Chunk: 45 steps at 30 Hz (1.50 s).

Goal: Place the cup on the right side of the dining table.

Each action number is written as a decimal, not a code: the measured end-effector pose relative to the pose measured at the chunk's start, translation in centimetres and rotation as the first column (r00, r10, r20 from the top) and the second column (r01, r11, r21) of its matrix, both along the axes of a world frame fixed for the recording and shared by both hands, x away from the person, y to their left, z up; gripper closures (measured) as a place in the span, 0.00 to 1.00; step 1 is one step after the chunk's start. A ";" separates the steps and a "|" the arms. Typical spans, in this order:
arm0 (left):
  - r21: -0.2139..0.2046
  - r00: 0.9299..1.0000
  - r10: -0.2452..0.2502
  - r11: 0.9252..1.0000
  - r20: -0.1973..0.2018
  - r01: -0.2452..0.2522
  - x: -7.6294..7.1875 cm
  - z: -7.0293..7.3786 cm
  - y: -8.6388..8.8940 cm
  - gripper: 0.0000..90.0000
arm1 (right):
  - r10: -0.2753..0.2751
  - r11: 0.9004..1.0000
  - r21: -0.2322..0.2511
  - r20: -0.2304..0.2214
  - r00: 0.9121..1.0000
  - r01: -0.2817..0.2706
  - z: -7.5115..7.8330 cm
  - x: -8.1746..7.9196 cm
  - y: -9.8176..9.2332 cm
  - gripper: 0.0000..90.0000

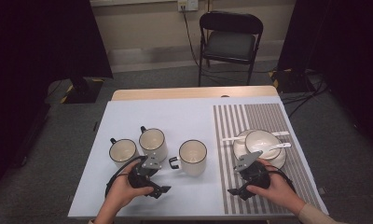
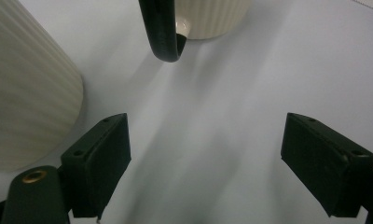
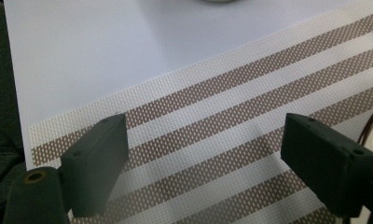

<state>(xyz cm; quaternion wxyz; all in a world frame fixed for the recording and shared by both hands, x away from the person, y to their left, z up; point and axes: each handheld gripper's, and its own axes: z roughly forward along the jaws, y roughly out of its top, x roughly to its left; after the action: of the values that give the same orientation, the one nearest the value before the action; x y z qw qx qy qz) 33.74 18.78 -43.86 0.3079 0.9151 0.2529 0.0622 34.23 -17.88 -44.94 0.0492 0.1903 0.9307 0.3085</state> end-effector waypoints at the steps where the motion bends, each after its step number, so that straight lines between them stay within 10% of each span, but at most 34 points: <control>1: 0.008 1.000 0.001 1.000 -0.002 -0.001 0.1 0.0 -0.1 0.17 | 0.003 1.000 0.001 0.002 1.000 -0.003 0.1 0.1 0.1 0.16; 45: 0.036 1.000 -0.027 0.999 0.009 0.026 2.3 1.1 -2.0 0.17 | 0.016 0.999 -0.040 0.047 0.999 -0.015 3.9 3.2 2.5 0.16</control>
<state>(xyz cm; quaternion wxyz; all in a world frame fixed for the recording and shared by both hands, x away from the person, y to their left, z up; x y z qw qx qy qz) 36.07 16.82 -42.77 0.2934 0.9234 0.2381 0.0670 37.46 -15.39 -41.02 0.0724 0.1747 0.9366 0.2948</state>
